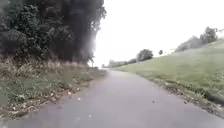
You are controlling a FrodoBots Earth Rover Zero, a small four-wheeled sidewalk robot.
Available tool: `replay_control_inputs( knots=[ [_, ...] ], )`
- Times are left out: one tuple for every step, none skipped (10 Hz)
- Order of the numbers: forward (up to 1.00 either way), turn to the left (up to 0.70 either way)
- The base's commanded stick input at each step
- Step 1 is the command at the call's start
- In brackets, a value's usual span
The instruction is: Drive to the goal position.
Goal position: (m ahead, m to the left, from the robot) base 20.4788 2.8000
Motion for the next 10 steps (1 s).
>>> replay_control_inputs(
  knots=[
    [1.0,0.03],
    [1.0,0.03],
    [1.0,0.03],
    [1.0,0.03],
    [1.0,0.03],
    [1.0,0.03],
    [1.0,0.03],
    [1.0,0.03],
    [1.0,0.01],
    [1.0,0.0]
  ],
)
